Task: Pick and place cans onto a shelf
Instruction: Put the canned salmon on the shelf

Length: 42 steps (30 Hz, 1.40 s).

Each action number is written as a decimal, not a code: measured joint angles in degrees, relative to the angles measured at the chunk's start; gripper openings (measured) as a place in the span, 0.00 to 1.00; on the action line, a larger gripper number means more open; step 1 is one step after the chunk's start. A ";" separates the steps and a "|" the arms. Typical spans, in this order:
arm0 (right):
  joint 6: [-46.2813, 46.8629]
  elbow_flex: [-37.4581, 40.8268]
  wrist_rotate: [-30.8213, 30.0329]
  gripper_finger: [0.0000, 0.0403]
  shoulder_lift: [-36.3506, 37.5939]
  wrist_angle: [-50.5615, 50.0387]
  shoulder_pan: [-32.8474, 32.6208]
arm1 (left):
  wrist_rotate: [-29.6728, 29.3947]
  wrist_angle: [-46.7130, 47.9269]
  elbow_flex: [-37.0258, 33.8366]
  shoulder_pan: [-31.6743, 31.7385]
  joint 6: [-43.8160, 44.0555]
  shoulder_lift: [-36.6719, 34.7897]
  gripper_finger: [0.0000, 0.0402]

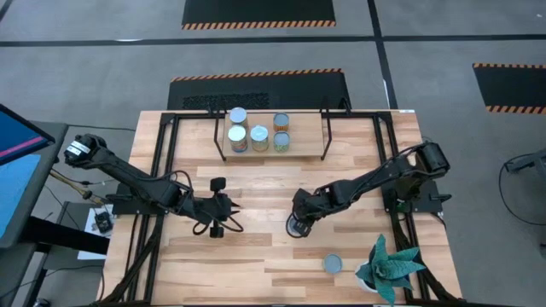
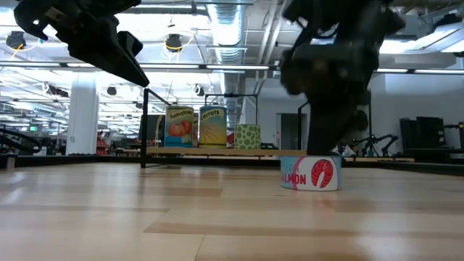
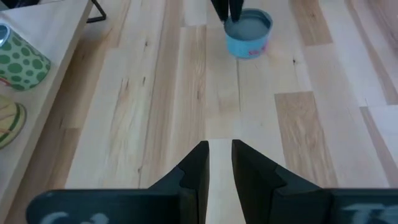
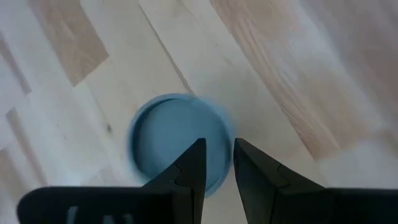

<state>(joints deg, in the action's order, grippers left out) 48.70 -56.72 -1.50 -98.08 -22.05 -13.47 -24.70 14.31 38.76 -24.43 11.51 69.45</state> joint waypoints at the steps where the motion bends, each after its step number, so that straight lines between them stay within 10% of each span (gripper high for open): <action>1: 0.35 0.03 0.00 0.27 -0.65 0.26 0.00 | 0.01 -0.09 0.00 0.00 0.02 0.00 0.15; 11: -0.85 -0.90 -0.03 0.26 -4.15 2.84 0.02 | 0.01 -0.33 0.00 0.00 0.05 0.02 0.15; 21: 1.00 -5.06 -6.64 0.03 -4.09 2.10 2.05 | 0.06 1.02 0.00 0.02 -2.98 0.02 0.15; 42: -24.16 -29.31 -18.46 0.01 -3.98 -29.59 17.71 | 4.82 5.36 0.00 0.20 -0.52 0.04 0.15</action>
<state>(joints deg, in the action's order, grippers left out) 24.54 -86.03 -19.96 -102.06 -51.64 4.24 -19.88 19.67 38.76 -24.23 10.99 69.49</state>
